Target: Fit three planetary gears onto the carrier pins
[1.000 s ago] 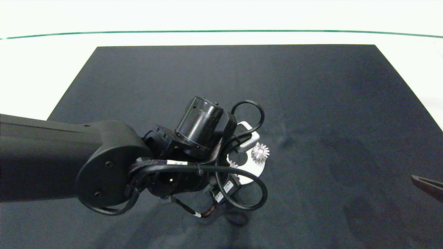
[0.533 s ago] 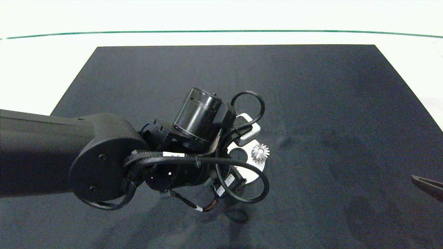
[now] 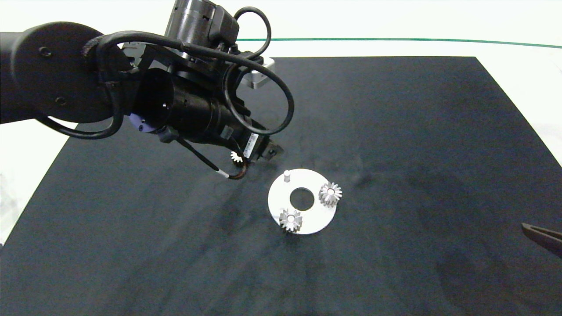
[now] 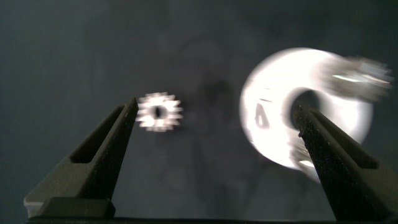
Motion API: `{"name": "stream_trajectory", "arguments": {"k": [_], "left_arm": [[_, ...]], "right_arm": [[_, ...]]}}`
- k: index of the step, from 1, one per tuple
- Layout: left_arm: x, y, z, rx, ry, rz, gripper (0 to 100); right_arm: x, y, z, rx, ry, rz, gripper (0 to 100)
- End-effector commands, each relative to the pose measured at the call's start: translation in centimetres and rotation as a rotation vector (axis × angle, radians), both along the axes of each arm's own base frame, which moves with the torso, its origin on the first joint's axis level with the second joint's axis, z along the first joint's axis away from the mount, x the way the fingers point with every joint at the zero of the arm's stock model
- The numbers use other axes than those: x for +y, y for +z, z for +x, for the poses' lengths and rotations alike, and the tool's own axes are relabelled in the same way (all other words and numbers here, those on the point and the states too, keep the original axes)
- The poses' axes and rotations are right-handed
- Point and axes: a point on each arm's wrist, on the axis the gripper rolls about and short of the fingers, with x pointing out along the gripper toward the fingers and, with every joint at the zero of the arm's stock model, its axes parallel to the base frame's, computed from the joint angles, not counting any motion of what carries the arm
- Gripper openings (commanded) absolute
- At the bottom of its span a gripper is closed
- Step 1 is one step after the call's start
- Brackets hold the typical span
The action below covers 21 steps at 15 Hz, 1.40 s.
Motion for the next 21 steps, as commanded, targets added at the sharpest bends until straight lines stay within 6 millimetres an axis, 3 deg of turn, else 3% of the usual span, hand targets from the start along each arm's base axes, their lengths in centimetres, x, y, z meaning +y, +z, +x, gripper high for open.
{"name": "stream_trajectory", "arguments": {"k": [1,8,15,21], "left_arm": [[1.3,-2.0,3.8,0.057,0.117,-0.008,100],[3.2,-4.4,7.0,0.126,0.240,-0.025,100],[2.9,-5.3,7.3,0.155,0.257,-0.041,100],[2.7,-5.8,7.5,0.165,0.253,-0.031,87]], "right_arm": [[0.0,0.0,0.0,0.001,-0.001,-0.003,100],[0.0,-0.1,0.0,0.000,0.004,-0.011,100],[0.0,-0.1,0.0,0.001,0.004,-0.011,100],[0.0,-0.1,0.0,0.001,0.002,-0.011,100]]}}
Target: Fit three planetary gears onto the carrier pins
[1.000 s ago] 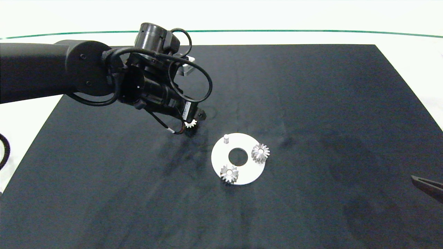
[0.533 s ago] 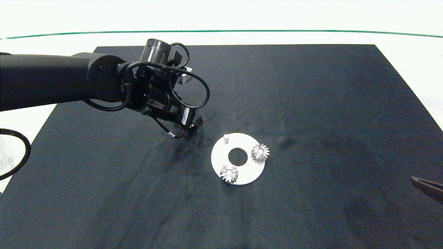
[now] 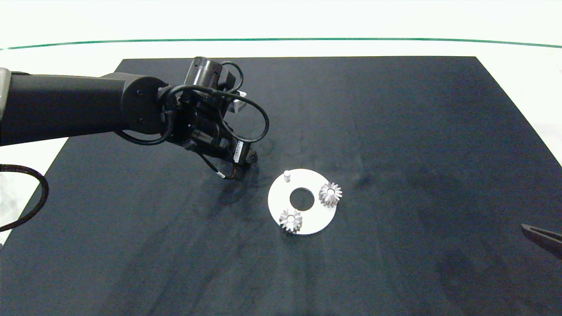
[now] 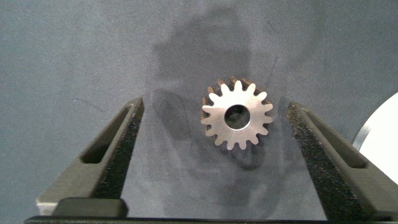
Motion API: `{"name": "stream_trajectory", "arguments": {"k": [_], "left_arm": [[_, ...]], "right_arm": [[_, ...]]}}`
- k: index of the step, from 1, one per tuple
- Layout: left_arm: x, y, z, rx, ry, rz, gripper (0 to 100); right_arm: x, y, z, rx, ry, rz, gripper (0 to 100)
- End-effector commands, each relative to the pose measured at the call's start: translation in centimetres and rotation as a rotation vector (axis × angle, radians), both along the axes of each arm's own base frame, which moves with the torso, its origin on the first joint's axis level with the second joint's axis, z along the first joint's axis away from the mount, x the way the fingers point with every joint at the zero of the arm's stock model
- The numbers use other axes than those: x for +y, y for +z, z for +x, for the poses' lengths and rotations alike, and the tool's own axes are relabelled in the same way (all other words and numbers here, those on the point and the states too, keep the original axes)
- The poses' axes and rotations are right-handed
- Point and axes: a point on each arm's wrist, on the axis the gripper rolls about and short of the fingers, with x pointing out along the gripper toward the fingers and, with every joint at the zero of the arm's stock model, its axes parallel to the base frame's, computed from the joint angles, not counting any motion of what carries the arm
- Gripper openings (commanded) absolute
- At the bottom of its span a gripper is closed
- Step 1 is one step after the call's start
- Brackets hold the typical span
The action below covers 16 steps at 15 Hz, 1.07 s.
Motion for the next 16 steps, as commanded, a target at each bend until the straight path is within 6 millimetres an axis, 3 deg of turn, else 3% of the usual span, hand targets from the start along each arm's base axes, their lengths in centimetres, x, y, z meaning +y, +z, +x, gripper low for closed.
{"name": "stream_trajectory", "arguments": {"k": [1,16], "left_arm": [[-0.10,-0.35,0.17,0.008,-0.002,0.009,86],[-0.19,-0.63,0.34,0.013,-0.001,0.012,56]], "right_arm": [[0.00,-0.01,-0.01,0.001,0.000,-0.003,100],[0.01,-0.11,0.03,0.005,0.000,-0.005,100]]}}
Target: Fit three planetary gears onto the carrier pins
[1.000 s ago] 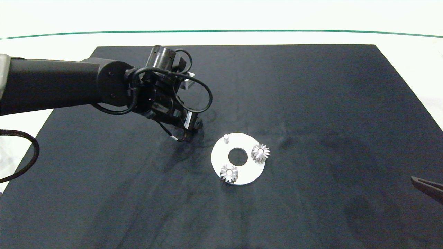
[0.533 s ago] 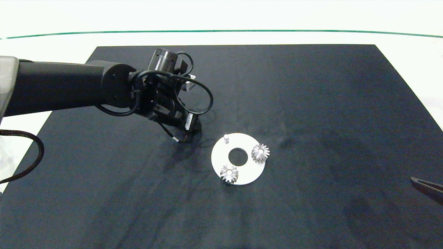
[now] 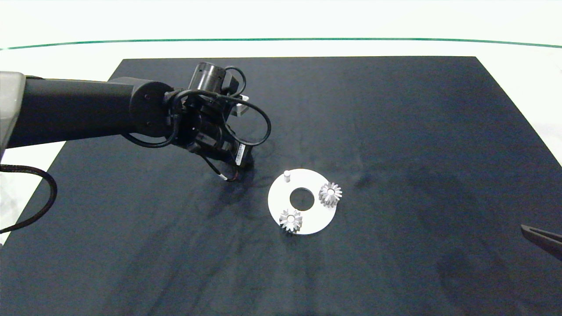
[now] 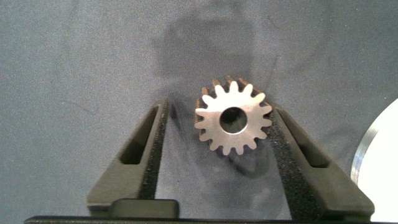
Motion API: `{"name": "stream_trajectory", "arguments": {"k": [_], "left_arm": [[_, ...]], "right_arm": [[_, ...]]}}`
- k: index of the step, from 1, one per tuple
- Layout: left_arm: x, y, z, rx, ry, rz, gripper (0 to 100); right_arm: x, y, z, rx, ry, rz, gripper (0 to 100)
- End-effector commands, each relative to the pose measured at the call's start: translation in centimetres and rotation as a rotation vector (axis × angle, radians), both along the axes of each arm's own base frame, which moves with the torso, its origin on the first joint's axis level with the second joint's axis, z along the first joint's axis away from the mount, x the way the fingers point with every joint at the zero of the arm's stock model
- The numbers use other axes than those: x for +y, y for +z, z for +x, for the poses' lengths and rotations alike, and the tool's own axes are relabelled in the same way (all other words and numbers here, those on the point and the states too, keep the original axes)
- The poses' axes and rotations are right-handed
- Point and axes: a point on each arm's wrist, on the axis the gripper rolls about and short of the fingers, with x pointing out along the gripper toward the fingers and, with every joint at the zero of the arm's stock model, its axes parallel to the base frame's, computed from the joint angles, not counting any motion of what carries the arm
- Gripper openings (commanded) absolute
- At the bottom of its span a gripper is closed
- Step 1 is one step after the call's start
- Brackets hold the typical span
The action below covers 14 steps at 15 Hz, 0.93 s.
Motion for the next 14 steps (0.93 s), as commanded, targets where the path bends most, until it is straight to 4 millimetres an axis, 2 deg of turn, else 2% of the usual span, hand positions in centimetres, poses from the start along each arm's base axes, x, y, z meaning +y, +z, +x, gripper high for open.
{"name": "stream_trajectory", "arguments": {"k": [1,14], "left_arm": [[0.04,-0.02,-0.04,0.002,0.003,0.005,54],[-0.51,-0.06,-0.64,0.005,-0.015,0.008,27]], "right_arm": [[0.01,-0.03,0.03,0.003,0.000,-0.003,100],[0.00,0.00,-0.01,0.000,0.000,-0.002,100]]}}
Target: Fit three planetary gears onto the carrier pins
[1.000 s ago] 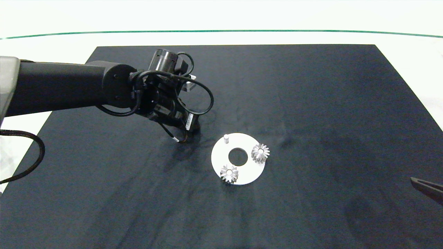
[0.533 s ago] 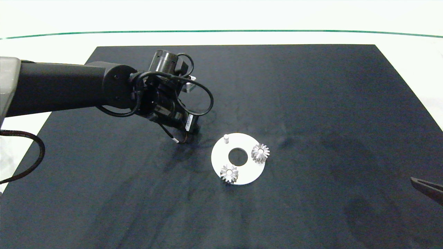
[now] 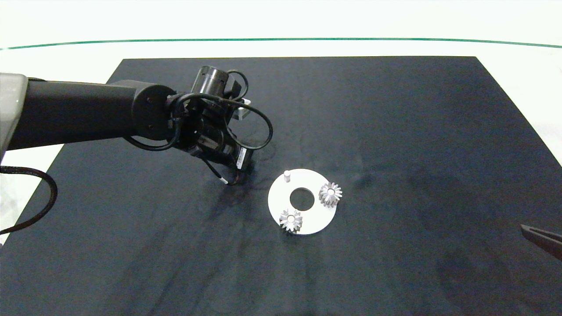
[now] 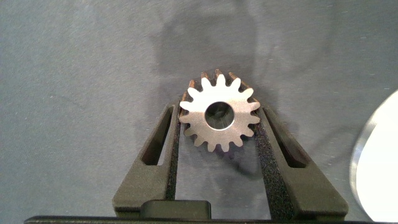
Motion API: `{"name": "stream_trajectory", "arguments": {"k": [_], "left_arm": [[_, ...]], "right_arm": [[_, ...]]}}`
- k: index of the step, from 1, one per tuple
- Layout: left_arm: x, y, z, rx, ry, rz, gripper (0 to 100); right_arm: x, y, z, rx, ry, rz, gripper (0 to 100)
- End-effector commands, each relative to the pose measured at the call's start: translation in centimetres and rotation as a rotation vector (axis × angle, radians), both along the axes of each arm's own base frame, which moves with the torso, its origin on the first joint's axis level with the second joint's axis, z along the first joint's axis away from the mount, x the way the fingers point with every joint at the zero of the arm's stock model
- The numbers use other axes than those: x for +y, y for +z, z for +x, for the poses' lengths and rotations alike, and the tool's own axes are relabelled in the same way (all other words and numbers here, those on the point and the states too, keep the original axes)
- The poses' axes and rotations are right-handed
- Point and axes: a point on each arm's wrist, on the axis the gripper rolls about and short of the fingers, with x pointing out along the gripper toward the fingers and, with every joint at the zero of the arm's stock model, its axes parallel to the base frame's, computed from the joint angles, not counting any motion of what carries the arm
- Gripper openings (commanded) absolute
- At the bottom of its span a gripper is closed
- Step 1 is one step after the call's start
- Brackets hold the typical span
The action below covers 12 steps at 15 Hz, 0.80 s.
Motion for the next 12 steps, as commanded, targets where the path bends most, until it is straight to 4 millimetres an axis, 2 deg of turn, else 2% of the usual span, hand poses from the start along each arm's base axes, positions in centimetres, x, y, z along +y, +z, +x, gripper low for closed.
{"name": "stream_trajectory", "arguments": {"k": [1,4,7,10,12], "left_arm": [[-0.3,0.3,-0.3,-0.010,-0.011,-0.004,26],[-0.8,0.1,-0.3,-0.010,-0.022,-0.004,20],[-0.7,0.8,-0.7,-0.032,-0.016,-0.016,14],[-1.2,2.8,-3.1,-0.072,-0.067,-0.032,10],[-2.8,2.7,-5.4,-0.058,-0.138,-0.026,10]], "right_arm": [[0.0,0.0,0.0,0.001,-0.001,-0.001,100],[0.0,0.0,0.0,0.001,0.000,-0.003,100],[0.0,0.0,0.0,0.001,0.000,-0.003,100],[0.0,0.0,0.0,-0.001,0.000,-0.002,100],[0.0,0.0,0.0,-0.001,0.000,-0.002,100]]}}
